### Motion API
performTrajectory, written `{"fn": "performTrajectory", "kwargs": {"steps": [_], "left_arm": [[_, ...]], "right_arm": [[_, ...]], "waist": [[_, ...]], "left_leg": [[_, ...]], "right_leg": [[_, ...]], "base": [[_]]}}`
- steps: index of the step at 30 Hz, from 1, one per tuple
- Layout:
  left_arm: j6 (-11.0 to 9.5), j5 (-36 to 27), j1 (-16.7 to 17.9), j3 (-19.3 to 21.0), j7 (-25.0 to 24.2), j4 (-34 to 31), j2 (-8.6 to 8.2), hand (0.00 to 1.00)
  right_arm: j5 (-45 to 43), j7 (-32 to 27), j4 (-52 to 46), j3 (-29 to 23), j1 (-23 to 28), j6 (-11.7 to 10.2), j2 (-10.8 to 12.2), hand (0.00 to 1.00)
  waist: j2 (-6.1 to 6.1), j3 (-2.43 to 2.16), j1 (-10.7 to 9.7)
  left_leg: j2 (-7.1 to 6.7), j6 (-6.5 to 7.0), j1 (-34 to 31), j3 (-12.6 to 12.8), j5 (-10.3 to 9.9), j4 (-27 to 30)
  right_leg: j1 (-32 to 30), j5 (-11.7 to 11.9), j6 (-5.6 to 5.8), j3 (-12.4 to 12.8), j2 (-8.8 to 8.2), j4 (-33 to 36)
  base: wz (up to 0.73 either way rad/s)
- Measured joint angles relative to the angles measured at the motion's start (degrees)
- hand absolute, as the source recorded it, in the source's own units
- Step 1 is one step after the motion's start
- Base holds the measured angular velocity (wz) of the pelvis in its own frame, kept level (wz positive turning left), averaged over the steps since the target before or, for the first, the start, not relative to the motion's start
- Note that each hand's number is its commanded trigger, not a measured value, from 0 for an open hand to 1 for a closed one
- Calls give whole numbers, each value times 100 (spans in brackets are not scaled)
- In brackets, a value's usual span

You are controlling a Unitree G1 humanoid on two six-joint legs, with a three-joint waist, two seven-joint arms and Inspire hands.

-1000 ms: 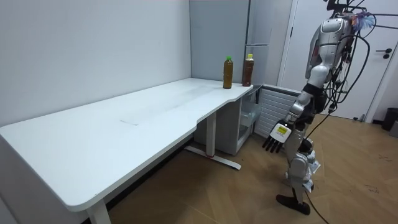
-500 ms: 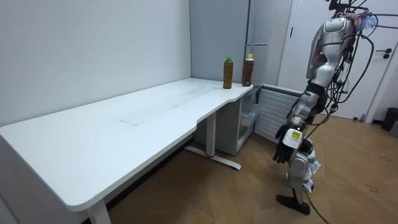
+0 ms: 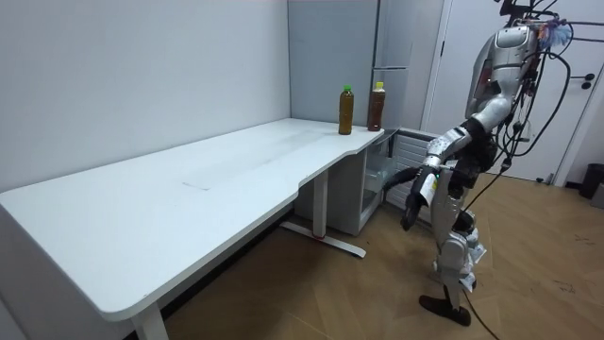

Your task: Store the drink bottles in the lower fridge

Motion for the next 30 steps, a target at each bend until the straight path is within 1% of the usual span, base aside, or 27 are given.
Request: {"fn": "performTrajectory", "kwargs": {"steps": [1, 2, 3, 5, 6, 8, 9, 11, 12, 14, 15, 16, 18, 20, 22, 24, 26, 28, 30], "left_arm": [[-78, 61, -2, -35, 166, -341, 18, 0], [-137, 332, -2, -40, 302, -598, 22, 0], [-161, 474, -1, -40, 376, -731, 25, 0], [-220, 877, 3, -20, 615, -1304, 37, 0], [-225, 965, 1, -17, 668, -1460, 39, 0], [-280, 1399, -34, -18, 832, -1892, 77, 0], [-285, 1520, -38, -19, 864, -1992, 84, 0], [-289, 1859, -53, -17, 914, -2320, 148, 0], [-289, 1903, -56, -17, 915, -2403, 169, 0], [-289, 1908, -96, -19, 885, -2676, 268, 0], [-289, 1908, -109, -19, 867, -2731, 280, 0], [-288, 1915, -115, -19, 833, -2885, 284, 0], [-288, 1948, -138, -13, 716, -3060, 285, 0], [-286, 2035, -235, -11, 531, -3204, 292, 0], [-263, 2051, -297, -21, 338, -3483, 302, 0], [-240, 2191, -310, -22, 80, -3880, 327, 0], [-224, 2448, -342, -27, -361, -4263, 356, 0], [-176, 2597, -378, -35, -659, -4428, 371, 0], [-77, 2600, -469, -124, -903, -4569, 372, 0]], "right_arm": [[-7, -24, -15, -2, 16, -32, -3, 0], [-3, -72, -6, -3, 20, -40, -3, 0], [-4, -101, -2, -3, 22, -44, -2, 0], [-12, -114, -5, -3, 32, -57, -10, 0], [-19, -112, -4, -10, 33, -54, -10, 0], [-15, -102, -3, -15, 23, -53, -11, 0], [-21, -102, -2, -16, 21, -53, -16, 0], [-25, -104, -3, -17, 47, -57, -41, 0], [-24, -105, -4, -19, 60, -58, -42, 0], [-21, -103, -11, -28, 79, -59, -54, 0], [-21, -104, -10, -34, 80, -60, -55, 0], [-30, -101, -11, -40, 74, -62, -54, 0], [-49, -97, -9, -45, 78, -86, -52, 0], [-37, -94, -11, -42, 42, -129, -52, 0], [-9, -21, -1, -56, 12, -127, -54, 0], [-35, 115, 5, -106, -12, -126, -47, 0], [-50, 218, 37, -177, -16, -121, -40, 0], [-50, 290, 49, -227, -16, -123, -42, 0], [-7, 340, 85, -266, -25, -123, -44, 0]], "waist": [[14, -3, -3], [22, -3, 0], [27, -4, -7], [41, -2, 0], [41, -2, -4], [47, -1, -5], [50, 0, -5], [63, 2, -12], [66, 3, -15], [92, 11, -24], [97, 14, -27], [106, 36, -28], [113, 40, -31], [118, 68, -37], [109, 79, -67], [69, 75, -138], [40, 63, -174], [32, 67, -203], [28, 72, -226]], "left_leg": [[0, 0, 1, -7, 0, 3], [0, 0, 13, -6, 0, 15], [-1, 0, 20, -6, 0, 19], [-1, 0, 27, 0, 0, 20], [-1, 0, 26, 0, 0, 18], [-3, 1, 16, -5, 0, 4], [-4, 1, 10, -5, 0, 3], [-5, 1, 3, -5, 0, -2], [-5, 0, 6, -6, 0, -2], [-5, 1, 16, -7, 1, 1], [-6, 2, 33, -7, 1, 4], [-6, 2, 76, -4, 1, 5], [-6, 2, 95, -6, 1, 4], [-6, 2, 72, -6, 1, -10], [-8, 1, 5, -27, 1, -4], [-19, 2, -71, -80, 1, 13], [-22, 4, -110, -82, 2, 40], [-25, 4, -115, -78, 2, 69], [-26, 4, -118, -78, 3, 79]], "right_leg": [[22, 0, 0, 7, 1, -4], [60, 0, 0, 8, 2, -6], [70, 0, 0, 8, 1, -6], [52, 0, -1, 29, 1, -16], [35, 0, -1, 31, 1, -17], [22, 0, 0, 34, 2, -16], [14, 0, 0, 34, 2, -16], [6, 0, 0, 34, 1, -17], [8, 0, 0, 31, 2, -18], [51, 0, 0, 22, 0, -18], [56, 0, 0, 19, -1, -18], [58, 0, 1, 21, -2, -20], [93, -2, 3, 34, 0, -33], [88, -5, 7, 40, 0, -34], [58, -5, 7, 28, 0, -35], [-34, -5, 7, -3, -6, -32], [-49, -5, 7, 2, -10, -25], [-59, -5, 7, 7, -14, -25], [-88, -4, 7, 1, -15, -27]], "base": [[0], [0], [0], [0], [0], [0], [0], [0], [0], [0], [0], [0], [0], [0], [5], [9], [0], [-2], [0]]}}
